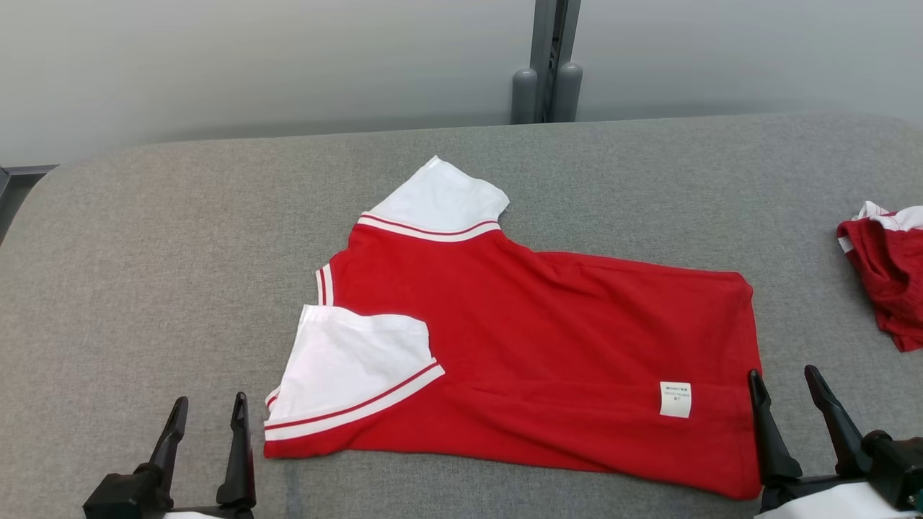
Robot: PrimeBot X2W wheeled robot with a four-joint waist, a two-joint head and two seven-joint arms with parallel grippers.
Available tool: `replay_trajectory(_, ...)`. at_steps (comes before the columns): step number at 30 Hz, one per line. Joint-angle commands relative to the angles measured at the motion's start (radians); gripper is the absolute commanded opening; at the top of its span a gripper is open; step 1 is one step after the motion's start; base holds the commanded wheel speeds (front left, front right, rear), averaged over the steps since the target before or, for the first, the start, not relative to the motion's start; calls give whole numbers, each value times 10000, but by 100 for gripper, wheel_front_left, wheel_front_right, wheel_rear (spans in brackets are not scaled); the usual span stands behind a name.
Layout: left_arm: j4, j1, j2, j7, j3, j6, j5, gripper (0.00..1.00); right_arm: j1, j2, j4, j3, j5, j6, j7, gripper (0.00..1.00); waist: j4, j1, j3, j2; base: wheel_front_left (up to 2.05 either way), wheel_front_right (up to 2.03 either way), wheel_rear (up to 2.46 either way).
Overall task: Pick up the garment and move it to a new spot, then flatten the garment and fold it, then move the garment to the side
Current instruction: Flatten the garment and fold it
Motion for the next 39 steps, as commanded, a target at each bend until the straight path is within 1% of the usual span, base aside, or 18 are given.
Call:
replay_trajectory(1, 23, -178, 75, 28, -6, 17, -11, 100, -58, -1, 25, -18, 16, 1, 19, 100, 2, 0, 18, -1, 0, 0, 0)
replay_trajectory(5, 71, -300, 112, 158, -127, -78, -37, 100, -144, -2, 43, -4, 97, 1, -11, 100, 6, 0, 104, -1, 0, 0, 0)
replay_trajectory(8, 276, -515, 140, 568, -388, -345, -144, 100, -244, -5, 43, -11, 110, 1, -33, 100, 36, 0, 229, -1, 0, 0, 0)
replay_trajectory(10, 508, -730, 131, 953, -607, -598, -273, 100, -279, 4, 67, 16, 119, 1, -15, 100, 42, 0, 341, -1, 0, 0, 0)
replay_trajectory(12, 964, -885, 197, 1433, -838, -850, -364, 100, -363, 17, 86, 93, 131, 1, -8, 100, 2, 0, 471, -1, 0, 0, 0)
replay_trajectory(13, 964, -885, 197, 1433, -838, -850, -364, 100, -363, 17, 86, 93, 131, 1, -8, 100, 2, 0, 471, -1, 0, 0, 0)
replay_trajectory(16, 1484, -1226, 223, 1927, -1099, -1135, -456, 100, -479, 22, 124, 174, 167, 1, -34, 100, -89, 0, 653, -1, 0, 0, 0)
replay_trajectory(20, 2248, -1562, 173, 2518, -1176, -1359, -788, 100, -569, 30, 181, 209, 208, 1, -88, 100, -196, 0, 877, -1, 0, 0, 0)
replay_trajectory(22, 2588, -1720, 180, 2784, -1208, -1393, -857, 100, -620, 37, 206, 193, 244, 1, -105, 100, -241, 0, 979, -1, 0, 0, 0)
replay_trajectory(25, 2973, -1905, 179, 2964, -1147, -1286, -960, 100, -625, 45, 235, 133, 283, 1, -148, 100, -291, 0, 1079, -1, 0, 0, 0)
replay_trajectory(31, 3278, -2242, 118, 3014, -1254, -1496, -1055, 100, -391, 97, 630, -61, 237, 1, 128, 100, -304, 0, 1227, -1, 0, 0, 0)
replay_trajectory(38, 3498, -2469, 55, 2885, -1386, -1624, -1072, 100, 94, 244, 1683, -18, 454, 3, 106, 100, -186, 0, 1398, -1, 0, 0, 0)
replay_trajectory(39, 3563, -2527, 39, 2848, -1388, -1656, -1127, 38, 110, 277, 2065, 92, 655, 3, 76, 100, -175, 0, 1465, -1, 0, 0, 0)
